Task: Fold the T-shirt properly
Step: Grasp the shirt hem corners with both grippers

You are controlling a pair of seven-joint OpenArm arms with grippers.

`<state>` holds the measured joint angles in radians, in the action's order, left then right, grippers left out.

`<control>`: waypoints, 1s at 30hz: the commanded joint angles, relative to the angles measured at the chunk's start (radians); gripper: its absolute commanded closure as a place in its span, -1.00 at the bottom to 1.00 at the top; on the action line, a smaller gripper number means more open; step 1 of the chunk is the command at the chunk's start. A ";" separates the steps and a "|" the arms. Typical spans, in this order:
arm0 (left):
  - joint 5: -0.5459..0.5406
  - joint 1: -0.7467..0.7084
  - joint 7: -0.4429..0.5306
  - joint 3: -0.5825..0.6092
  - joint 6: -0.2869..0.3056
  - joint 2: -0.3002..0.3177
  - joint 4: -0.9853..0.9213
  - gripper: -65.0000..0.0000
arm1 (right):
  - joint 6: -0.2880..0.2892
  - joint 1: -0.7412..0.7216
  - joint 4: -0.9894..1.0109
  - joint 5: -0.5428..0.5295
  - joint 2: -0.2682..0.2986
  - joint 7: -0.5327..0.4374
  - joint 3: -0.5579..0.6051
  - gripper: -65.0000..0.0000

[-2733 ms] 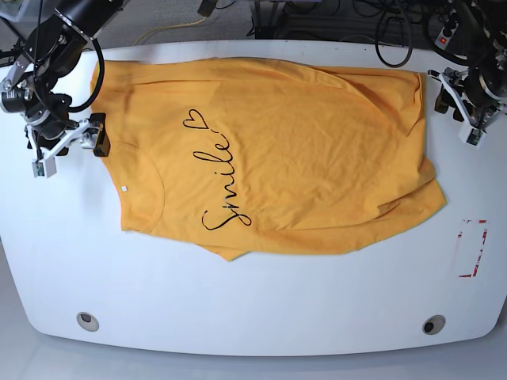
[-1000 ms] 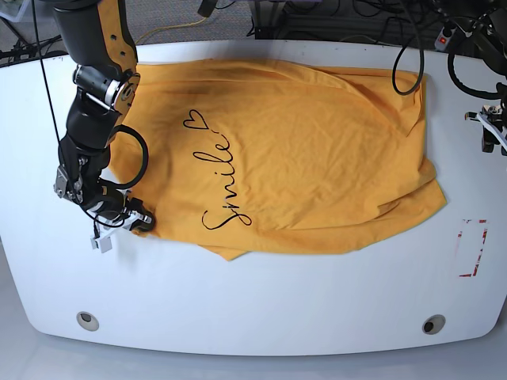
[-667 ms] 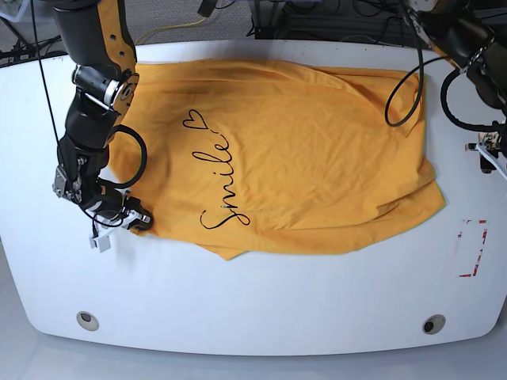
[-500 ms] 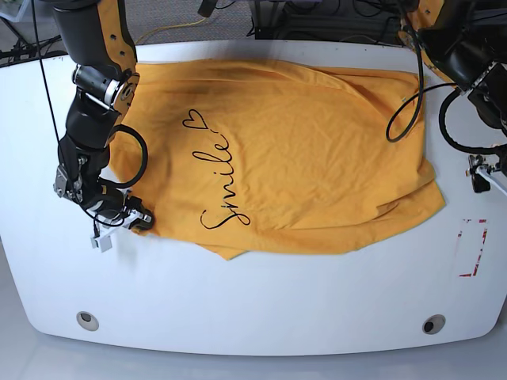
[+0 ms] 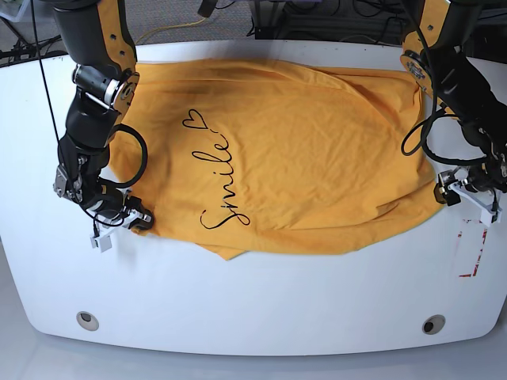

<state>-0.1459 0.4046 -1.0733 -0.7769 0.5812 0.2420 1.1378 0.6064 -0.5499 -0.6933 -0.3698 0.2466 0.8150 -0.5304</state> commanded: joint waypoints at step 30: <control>-0.010 0.040 0.064 0.001 0.117 -0.056 -0.226 0.38 | 0.011 -0.011 -0.018 -0.025 0.013 -0.015 -0.001 1.00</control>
<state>-0.1909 0.4351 -0.9955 -0.7803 0.7013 0.1818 0.9119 0.6067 -0.5274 -0.6933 -0.3737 0.2462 0.8154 -0.5304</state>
